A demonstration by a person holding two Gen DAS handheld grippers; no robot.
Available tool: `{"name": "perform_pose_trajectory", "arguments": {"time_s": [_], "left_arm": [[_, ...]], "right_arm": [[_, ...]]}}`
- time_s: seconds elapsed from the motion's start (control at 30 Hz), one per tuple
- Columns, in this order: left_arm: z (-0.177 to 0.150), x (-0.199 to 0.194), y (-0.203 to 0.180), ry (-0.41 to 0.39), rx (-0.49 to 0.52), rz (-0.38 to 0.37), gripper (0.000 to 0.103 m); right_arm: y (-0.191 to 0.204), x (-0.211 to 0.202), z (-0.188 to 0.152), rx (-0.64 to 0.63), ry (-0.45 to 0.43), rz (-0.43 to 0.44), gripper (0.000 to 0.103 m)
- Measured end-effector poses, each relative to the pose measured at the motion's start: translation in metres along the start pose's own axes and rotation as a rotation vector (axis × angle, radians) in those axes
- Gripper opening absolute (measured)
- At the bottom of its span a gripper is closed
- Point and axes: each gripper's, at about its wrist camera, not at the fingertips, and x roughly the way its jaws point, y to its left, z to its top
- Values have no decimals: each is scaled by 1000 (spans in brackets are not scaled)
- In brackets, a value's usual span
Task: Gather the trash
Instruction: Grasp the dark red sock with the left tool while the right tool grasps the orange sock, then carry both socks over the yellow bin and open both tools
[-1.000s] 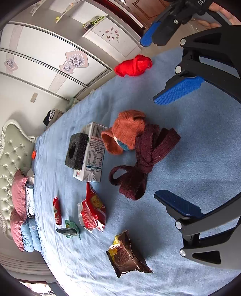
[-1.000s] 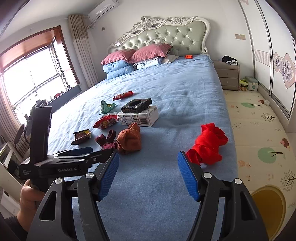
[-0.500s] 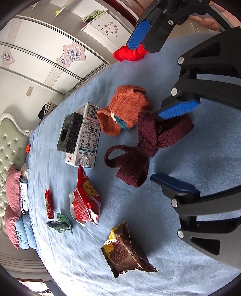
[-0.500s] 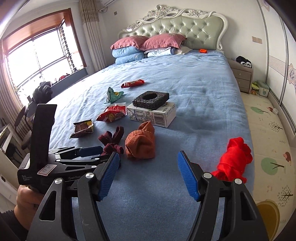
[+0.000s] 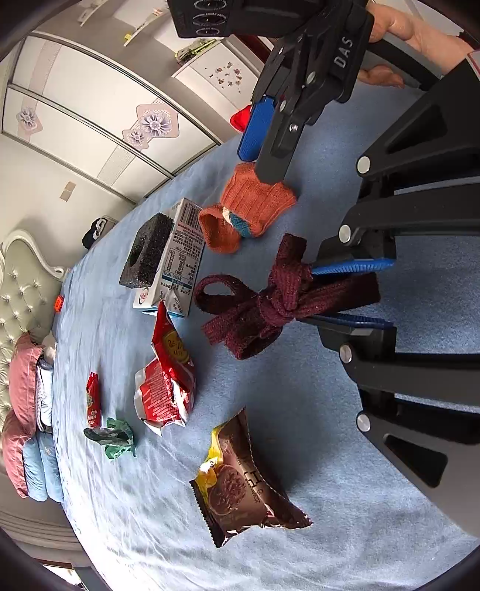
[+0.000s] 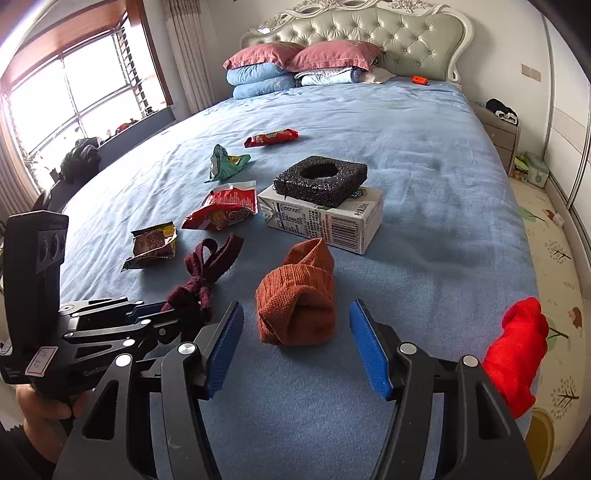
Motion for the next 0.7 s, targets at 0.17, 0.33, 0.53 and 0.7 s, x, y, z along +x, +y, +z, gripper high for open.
{"name": "perform_pose_trajectory", "arguments": {"time_s": [0.17,0.33,0.53,0.7], "left_arm": [[-1,-1,5,-1,-3,-24,19],[-3,-4,9,-9,-16,-42,19],[-6,-18,-1,-27,-7,-58,19],[-7,-34,-23,-49,13,-72,19]], "right_arm": [[-2,17,4,5,36,-7,48],[-3,22,-1,-6,40,4,27],[-1,0,-6,7,-22,30,25],[1,-34,-18,18,-90,71,25]]}}
